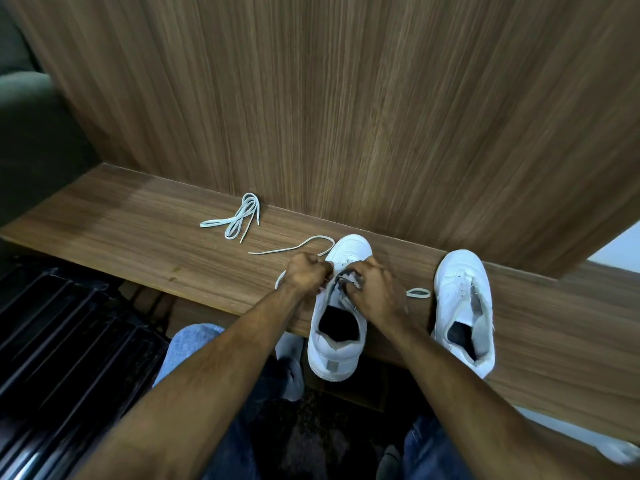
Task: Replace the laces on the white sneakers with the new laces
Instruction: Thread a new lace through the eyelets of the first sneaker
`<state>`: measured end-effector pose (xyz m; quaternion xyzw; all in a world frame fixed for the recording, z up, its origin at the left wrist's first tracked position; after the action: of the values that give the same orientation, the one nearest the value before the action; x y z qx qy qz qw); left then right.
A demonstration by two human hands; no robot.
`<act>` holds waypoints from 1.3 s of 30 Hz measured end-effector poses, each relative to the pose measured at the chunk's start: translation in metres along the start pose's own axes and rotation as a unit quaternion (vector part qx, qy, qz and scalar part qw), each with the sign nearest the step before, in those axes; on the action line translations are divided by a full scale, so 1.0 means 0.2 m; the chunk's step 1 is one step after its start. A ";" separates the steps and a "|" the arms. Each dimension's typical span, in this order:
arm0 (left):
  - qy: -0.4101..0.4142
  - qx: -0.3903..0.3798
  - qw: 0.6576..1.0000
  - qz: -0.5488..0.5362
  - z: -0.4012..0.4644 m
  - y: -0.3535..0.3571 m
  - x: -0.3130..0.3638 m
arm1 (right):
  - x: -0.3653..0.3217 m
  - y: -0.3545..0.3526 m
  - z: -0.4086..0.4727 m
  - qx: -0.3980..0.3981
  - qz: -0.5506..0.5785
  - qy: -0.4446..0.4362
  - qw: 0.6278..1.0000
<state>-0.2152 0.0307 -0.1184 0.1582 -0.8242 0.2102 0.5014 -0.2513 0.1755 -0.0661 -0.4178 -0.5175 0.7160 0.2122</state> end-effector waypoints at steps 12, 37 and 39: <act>0.064 0.128 0.899 -0.413 -0.03 -0.39 0.49 | -0.04 0.01 -0.18 -0.034 -0.103 -0.076 0.991; 0.027 0.179 0.900 -0.396 -0.01 -0.39 0.26 | 0.03 0.02 -0.18 -0.034 -0.023 0.028 0.999; 0.012 0.194 0.885 -0.424 -0.02 -0.43 0.26 | 0.03 0.02 -0.17 -0.026 -0.013 0.029 0.999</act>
<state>-0.1947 -0.0448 -0.0546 0.5842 -0.6149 0.1352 0.5122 -0.2257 0.1975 -0.0760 -0.4370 -0.5349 0.6870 0.2259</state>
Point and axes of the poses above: each hand's wrist, its own z-axis towards the middle knuckle, its own y-axis out of the palm, x = y × z, the point moved 6 cm from there along z, towards the middle knuckle
